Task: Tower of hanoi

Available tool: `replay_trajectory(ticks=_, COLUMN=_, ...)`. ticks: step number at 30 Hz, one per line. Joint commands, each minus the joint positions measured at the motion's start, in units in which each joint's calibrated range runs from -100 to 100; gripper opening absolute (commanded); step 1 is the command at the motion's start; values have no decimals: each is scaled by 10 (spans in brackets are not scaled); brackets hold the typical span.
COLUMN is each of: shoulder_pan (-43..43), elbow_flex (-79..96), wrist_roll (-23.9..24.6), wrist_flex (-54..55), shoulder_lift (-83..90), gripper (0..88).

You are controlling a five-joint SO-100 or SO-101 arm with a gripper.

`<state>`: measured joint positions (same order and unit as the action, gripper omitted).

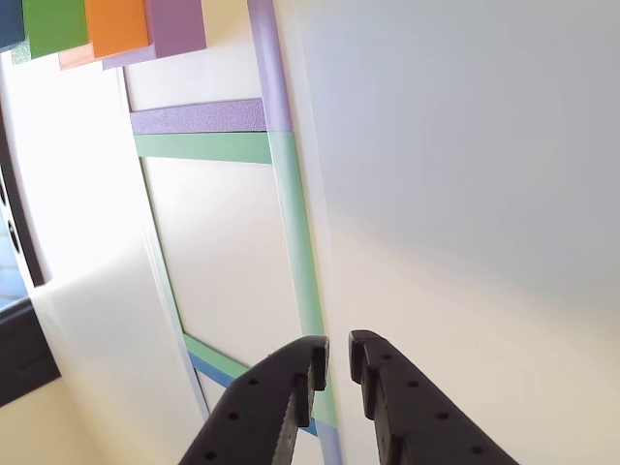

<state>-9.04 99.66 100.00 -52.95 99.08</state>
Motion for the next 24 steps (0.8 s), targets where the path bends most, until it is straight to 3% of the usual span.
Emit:
replay_trajectory(ticks=1, shoulder_pan=-3, elbow_flex=3, wrist_roll=0, wrist_flex=-2, shoulder_lift=8, gripper=0)
replay_trajectory(ticks=16, shoulder_pan=14, elbow_flex=3, wrist_roll=0, wrist_flex=-2, shoulder_lift=5, gripper=0)
replay_trajectory(ticks=21, shoulder_pan=43, elbow_flex=-8, wrist_roll=-61, wrist_flex=21, shoulder_lift=-39, gripper=0)
replay_trajectory(ticks=24, shoulder_pan=50, elbow_flex=-13, wrist_roll=-55, wrist_flex=63, shoulder_lift=-67, gripper=0)
